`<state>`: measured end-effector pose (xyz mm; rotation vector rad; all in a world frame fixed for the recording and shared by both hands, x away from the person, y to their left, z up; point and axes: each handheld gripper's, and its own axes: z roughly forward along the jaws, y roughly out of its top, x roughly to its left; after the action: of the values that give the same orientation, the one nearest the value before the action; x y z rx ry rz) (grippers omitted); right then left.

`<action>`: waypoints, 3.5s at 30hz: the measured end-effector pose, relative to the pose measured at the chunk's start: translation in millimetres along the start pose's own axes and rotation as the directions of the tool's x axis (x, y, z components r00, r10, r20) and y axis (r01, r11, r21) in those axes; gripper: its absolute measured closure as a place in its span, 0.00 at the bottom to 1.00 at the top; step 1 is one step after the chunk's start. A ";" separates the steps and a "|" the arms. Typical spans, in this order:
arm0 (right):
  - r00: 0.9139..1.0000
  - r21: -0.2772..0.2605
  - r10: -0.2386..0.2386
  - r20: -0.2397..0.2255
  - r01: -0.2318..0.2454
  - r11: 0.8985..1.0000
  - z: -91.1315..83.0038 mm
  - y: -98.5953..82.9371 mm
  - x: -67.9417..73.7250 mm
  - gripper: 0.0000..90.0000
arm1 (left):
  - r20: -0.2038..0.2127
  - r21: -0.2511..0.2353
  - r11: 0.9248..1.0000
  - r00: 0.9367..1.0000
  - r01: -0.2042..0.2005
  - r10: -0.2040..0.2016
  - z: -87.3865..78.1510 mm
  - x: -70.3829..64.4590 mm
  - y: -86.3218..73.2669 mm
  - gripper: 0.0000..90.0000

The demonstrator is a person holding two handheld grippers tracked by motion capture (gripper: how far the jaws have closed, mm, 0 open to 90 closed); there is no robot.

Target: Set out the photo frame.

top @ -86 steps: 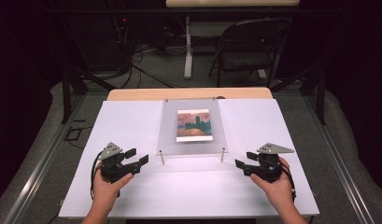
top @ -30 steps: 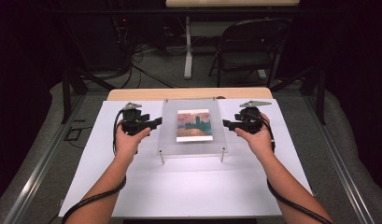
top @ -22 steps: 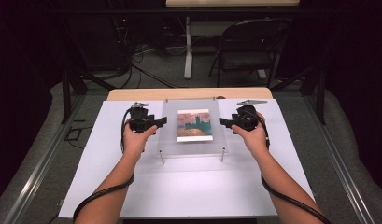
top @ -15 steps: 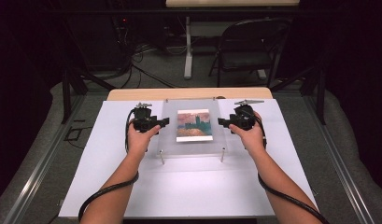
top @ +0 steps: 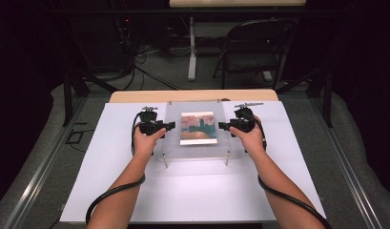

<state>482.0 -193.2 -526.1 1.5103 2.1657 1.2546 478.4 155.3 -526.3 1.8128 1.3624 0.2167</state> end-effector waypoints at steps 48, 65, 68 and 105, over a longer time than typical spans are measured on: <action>0.990 0.064 0.129 -0.060 -0.125 0.990 23.1 -0.3 -1.8 0.28 | 0.062 0.087 0.991 0.992 0.103 -0.109 14.7 5.1 -5.3 0.24; 0.986 0.087 0.159 -0.042 -0.155 0.984 27.4 2.9 2.2 0.27 | 0.054 0.094 0.989 0.992 0.110 -0.115 16.0 4.1 -3.2 0.24; 0.985 0.100 0.167 -0.047 -0.161 0.982 28.9 4.8 1.0 0.27 | 0.050 0.099 0.989 0.992 0.111 -0.116 17.1 4.4 -1.4 0.25; 0.991 0.057 0.134 -0.029 -0.132 0.990 30.6 15.1 2.7 0.29 | 0.030 0.050 0.991 0.991 0.127 -0.128 17.3 6.0 6.1 0.29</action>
<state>509.1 -173.5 -532.9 1.6926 2.1684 1.2782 495.1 151.3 -534.9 1.7530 1.4655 0.0868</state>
